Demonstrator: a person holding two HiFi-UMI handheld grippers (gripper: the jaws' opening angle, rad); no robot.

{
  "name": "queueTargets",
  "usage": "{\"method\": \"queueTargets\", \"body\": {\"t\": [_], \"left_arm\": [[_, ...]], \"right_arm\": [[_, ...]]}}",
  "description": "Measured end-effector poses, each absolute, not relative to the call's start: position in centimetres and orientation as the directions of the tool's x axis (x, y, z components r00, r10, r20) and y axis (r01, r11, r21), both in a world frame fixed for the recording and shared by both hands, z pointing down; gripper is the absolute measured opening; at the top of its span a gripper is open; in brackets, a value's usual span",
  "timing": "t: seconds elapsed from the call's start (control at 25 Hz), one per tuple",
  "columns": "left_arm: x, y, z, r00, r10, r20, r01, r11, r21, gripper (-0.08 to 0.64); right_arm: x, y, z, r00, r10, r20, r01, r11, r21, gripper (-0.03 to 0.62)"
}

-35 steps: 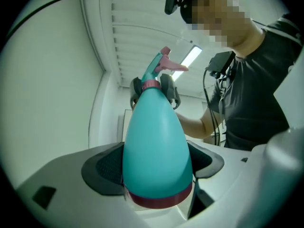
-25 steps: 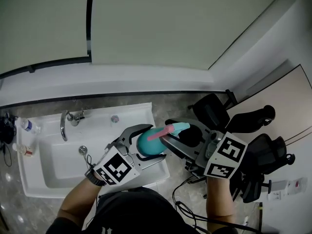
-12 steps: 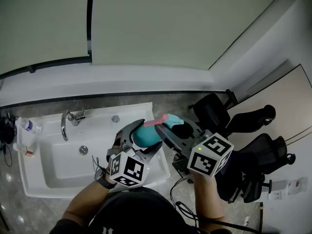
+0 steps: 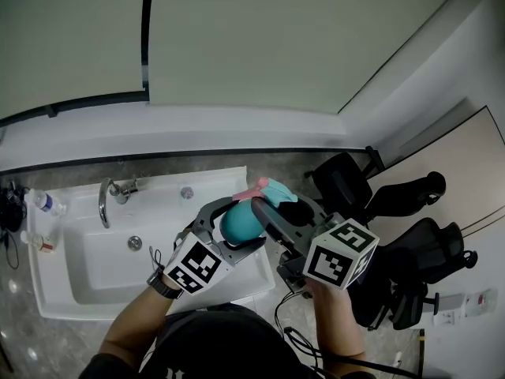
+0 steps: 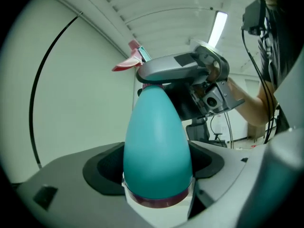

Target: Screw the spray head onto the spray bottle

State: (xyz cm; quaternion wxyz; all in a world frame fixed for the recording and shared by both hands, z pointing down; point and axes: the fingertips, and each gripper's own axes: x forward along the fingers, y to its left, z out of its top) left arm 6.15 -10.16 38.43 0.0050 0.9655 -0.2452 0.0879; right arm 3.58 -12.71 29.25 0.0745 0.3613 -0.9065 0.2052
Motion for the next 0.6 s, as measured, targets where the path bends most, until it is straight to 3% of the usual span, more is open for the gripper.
{"method": "queueTargets", "body": {"t": [0.16,0.24,0.4,0.52,0.6], "left_arm": [[6.3,-8.4,36.9,0.942,-0.319,0.101,-0.326,-0.944,0.057,0.390],[6.3,-7.0,36.1,0.973,-0.217,0.075,-0.223,-0.971,0.084,0.391],[5.8,-3.2,34.2,0.999,0.035,0.010,0.033,-0.988,0.149,0.391],[5.6,0.3,32.8,0.971,0.234,-0.042,0.238,-0.954,0.180,0.391],[5.7,3.0,32.1,0.927,0.367,-0.071,0.374,-0.910,0.181,0.391]], "right_arm": [[3.3,-10.9,27.7,-0.797,-0.547,0.257,-0.604,0.739,-0.298,0.163],[3.7,-9.2,26.1,-0.862,-0.462,0.210,-0.506,0.811,-0.292,0.229],[6.4,-4.6,22.5,-0.988,-0.156,0.017,-0.156,0.959,-0.238,0.236],[8.6,-4.1,21.7,-0.989,0.047,-0.142,0.080,0.970,-0.230,0.236],[8.3,-3.4,21.3,-0.948,0.207,-0.242,0.261,0.939,-0.223,0.292]]}}
